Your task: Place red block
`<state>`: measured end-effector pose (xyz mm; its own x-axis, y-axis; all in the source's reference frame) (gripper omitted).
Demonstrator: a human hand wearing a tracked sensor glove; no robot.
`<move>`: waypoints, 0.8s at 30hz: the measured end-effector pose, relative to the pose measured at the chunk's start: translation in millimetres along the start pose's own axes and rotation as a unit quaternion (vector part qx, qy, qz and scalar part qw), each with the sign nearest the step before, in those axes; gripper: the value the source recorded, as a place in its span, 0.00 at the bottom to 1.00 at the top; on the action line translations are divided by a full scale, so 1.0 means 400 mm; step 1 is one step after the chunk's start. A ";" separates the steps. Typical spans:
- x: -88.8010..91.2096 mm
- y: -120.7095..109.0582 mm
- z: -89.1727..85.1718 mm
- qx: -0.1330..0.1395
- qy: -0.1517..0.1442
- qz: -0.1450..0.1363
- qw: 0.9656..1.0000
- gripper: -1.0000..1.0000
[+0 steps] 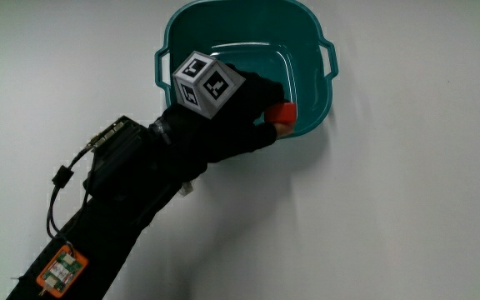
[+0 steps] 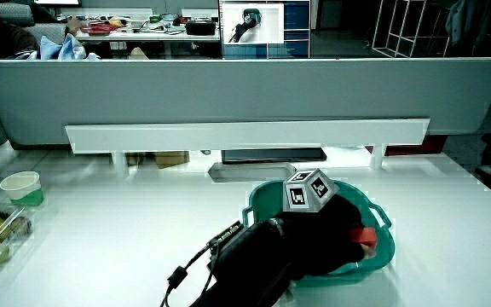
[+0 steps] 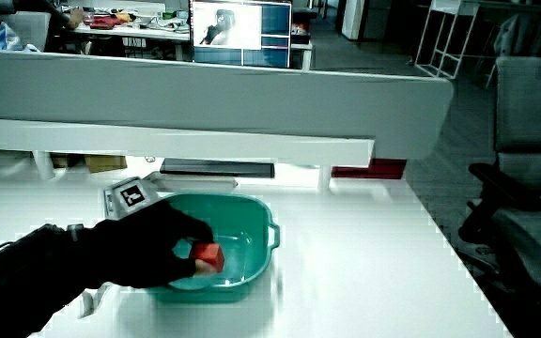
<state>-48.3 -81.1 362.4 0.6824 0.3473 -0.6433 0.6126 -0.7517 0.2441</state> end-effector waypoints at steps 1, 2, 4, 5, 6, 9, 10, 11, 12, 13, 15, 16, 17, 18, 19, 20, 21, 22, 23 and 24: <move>-0.007 0.006 0.002 0.003 0.002 0.004 1.000 0.50; -0.011 0.010 0.004 0.003 0.008 0.013 1.000 0.50; -0.023 0.021 0.007 0.008 0.016 0.028 0.999 0.50; -0.031 0.027 0.009 0.015 0.021 0.030 0.999 0.50; -0.039 0.032 0.011 0.013 0.009 0.035 0.999 0.50; -0.075 0.044 0.009 0.029 -0.004 0.050 0.998 0.50; -0.083 0.045 0.009 0.035 0.002 0.058 0.998 0.50; -0.094 0.048 0.006 0.035 -0.005 0.063 0.997 0.50; -0.101 0.050 0.006 0.035 -0.003 0.074 0.997 0.50; -0.108 0.053 0.003 0.035 -0.004 0.081 0.996 0.50; -0.120 0.058 0.000 0.040 -0.004 0.094 0.995 0.50; -0.122 0.060 0.002 0.039 0.002 0.101 0.994 0.50; -0.130 0.064 0.000 0.040 0.004 0.105 0.994 0.50; -0.138 0.067 -0.002 0.035 0.002 0.117 0.992 0.50; -0.148 0.073 -0.006 0.031 0.003 0.120 0.992 0.50; -0.153 0.076 -0.008 0.027 0.001 0.127 0.991 0.50; -0.156 0.080 -0.009 0.021 0.000 0.136 0.990 0.50; -0.161 0.083 -0.012 0.020 0.006 0.140 0.990 0.50; -0.168 0.087 -0.016 0.014 0.004 0.144 0.989 0.50; -0.173 0.091 -0.018 0.011 0.004 0.148 0.989 0.50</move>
<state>-70.4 -128.3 421.1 0.8334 0.1141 -0.5408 0.3770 -0.8328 0.4053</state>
